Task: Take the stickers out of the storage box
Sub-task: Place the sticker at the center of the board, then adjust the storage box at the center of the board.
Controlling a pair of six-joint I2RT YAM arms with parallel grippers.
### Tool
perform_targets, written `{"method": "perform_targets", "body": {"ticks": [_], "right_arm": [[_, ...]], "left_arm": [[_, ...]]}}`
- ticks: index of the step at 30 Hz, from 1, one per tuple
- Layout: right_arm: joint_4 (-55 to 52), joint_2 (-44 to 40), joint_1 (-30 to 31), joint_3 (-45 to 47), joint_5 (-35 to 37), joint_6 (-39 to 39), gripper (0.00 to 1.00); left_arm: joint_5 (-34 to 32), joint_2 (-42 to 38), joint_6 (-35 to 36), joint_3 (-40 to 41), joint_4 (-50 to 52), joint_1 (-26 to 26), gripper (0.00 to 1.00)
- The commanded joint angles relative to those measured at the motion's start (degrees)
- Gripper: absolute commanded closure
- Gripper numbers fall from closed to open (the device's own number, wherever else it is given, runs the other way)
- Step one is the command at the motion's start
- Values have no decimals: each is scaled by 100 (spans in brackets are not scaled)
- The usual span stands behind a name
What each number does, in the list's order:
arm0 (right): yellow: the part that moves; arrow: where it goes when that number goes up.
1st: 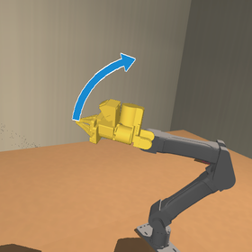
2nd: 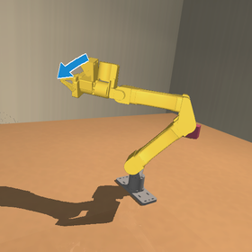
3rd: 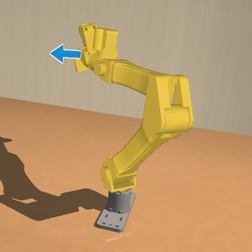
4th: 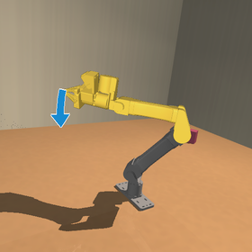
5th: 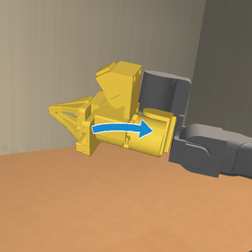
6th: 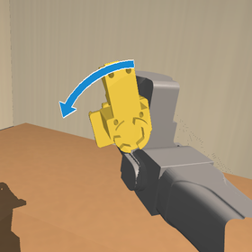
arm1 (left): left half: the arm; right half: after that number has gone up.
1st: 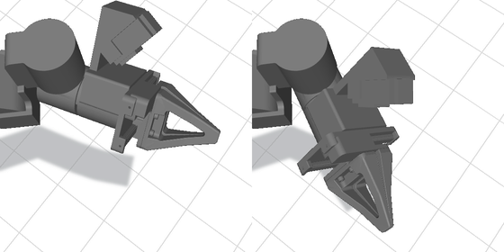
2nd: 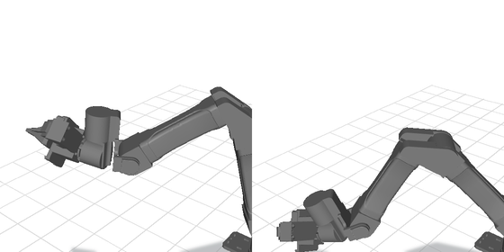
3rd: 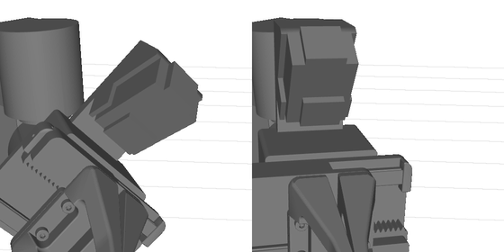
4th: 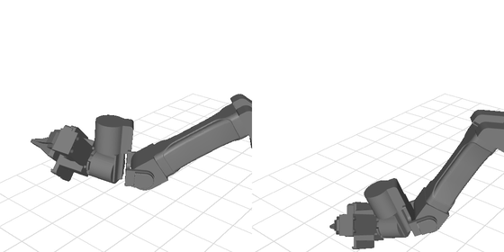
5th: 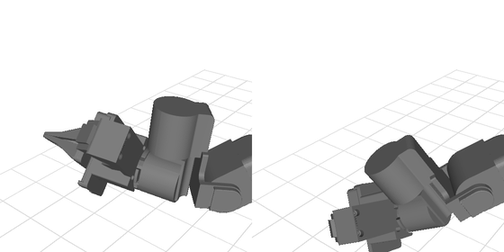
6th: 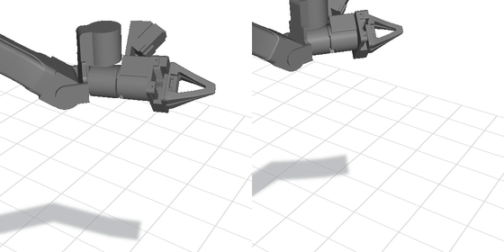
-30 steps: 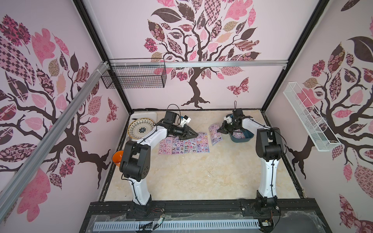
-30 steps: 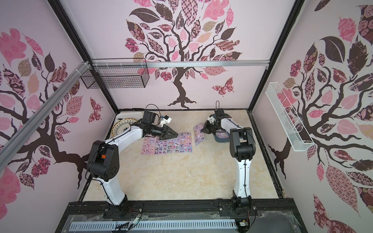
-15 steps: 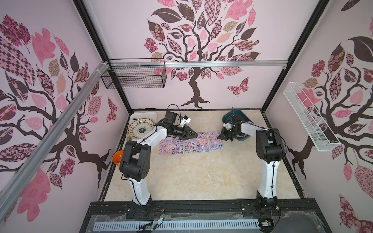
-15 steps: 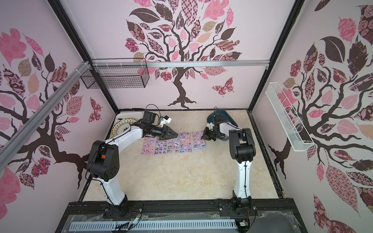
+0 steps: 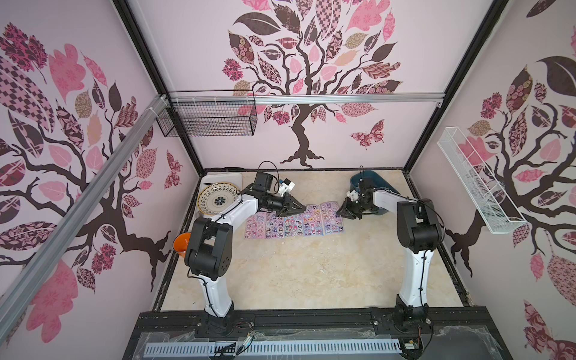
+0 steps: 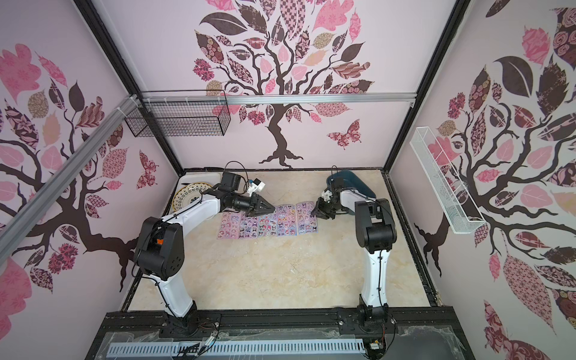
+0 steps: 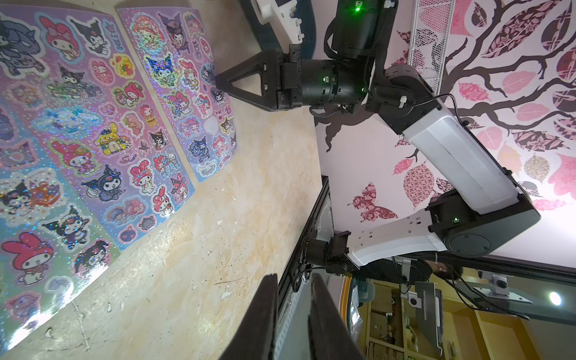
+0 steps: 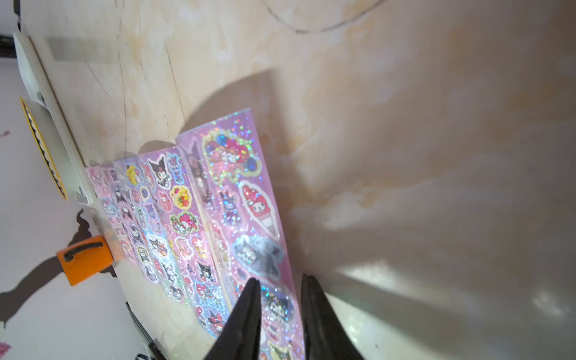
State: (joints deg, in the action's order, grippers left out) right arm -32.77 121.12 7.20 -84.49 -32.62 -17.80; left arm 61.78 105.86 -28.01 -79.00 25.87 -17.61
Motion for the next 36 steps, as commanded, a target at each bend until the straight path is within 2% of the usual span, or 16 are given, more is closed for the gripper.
{"method": "perform_targets", "body": {"ticks": [1, 8, 15, 19, 27, 32, 36], "right_arm": [[-212, -355, -19, -133, 165, 85, 66], [-633, -897, -183, -402, 428, 298, 63], [-848, -1491, -932, -450, 848, 488, 58], [-992, -1261, -1215, -570, 1151, 615, 53], [-1288, -420, -1231, -1070, 1340, 778, 50], [-1159, -499, -1209, -806, 1068, 730, 49], [-967, -628, -1110, -540, 566, 539, 48]], "left_arm": [[2, -66, 121, 69, -3, 20, 76], [2, -45, 134, 79, 5, 20, 76], [-16, -65, 173, 55, 71, 20, 76], [-19, -75, 168, 63, 63, 20, 76], [-13, -101, 197, 91, 85, 18, 75], [0, -83, 173, 78, 74, 20, 75], [3, -68, 156, 88, 50, 20, 75]]}}
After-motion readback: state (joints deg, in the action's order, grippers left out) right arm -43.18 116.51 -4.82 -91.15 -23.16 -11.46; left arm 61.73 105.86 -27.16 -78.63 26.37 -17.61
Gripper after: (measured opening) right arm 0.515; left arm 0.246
